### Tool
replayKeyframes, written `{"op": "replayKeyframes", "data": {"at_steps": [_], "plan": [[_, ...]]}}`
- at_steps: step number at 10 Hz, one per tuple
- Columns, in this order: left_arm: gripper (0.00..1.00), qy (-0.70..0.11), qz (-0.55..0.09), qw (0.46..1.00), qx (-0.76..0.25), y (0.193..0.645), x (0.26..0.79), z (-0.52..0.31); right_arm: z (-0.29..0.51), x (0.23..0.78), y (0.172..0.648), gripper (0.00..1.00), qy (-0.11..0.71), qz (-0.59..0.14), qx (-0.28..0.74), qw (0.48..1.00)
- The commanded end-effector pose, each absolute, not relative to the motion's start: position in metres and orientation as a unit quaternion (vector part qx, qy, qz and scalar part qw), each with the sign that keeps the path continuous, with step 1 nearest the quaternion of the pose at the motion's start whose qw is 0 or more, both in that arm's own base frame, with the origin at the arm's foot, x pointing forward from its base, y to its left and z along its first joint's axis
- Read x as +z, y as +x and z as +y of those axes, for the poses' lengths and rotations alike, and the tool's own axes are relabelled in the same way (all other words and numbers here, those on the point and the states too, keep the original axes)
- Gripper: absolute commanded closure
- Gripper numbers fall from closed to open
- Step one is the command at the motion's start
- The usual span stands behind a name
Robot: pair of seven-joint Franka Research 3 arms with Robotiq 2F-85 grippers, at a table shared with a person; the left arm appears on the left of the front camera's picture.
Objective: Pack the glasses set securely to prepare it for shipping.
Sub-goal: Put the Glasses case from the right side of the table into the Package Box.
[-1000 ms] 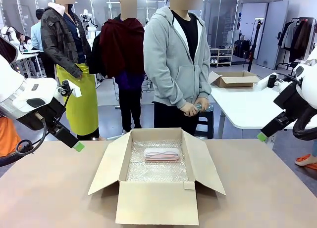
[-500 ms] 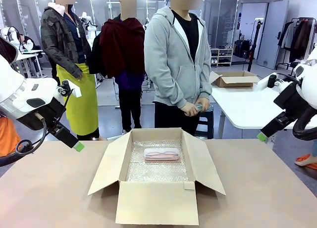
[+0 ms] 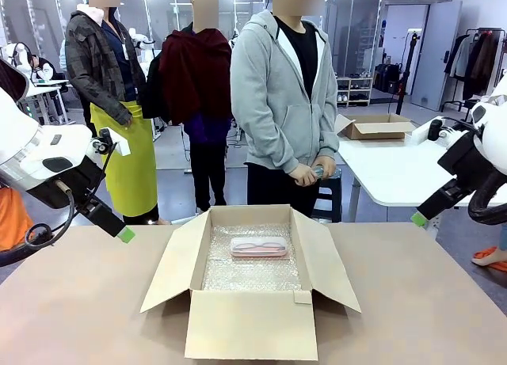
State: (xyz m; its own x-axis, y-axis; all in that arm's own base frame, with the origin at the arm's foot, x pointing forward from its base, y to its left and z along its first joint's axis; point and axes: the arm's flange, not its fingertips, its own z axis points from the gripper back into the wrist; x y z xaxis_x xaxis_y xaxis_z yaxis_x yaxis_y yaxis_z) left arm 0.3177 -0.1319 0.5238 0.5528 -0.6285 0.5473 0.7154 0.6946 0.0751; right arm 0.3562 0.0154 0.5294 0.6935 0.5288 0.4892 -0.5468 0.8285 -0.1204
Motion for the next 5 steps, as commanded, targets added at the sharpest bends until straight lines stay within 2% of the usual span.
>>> {"op": "replayKeyframes", "data": {"at_steps": [1, 5], "plan": [[0.00, -0.081, -0.278, 0.877, -0.383, 0.3174, 0.5239, -0.1303, 0.0158, 0.5290, 0.3555, 0.00, 0.018, -0.258, 0.292, 0.921], [0.00, -0.081, -0.278, 0.877, -0.383, 0.3174, 0.5239, -0.1303, 0.0158, 0.5290, 0.3555, 0.00, 0.018, -0.258, 0.292, 0.921]]}}
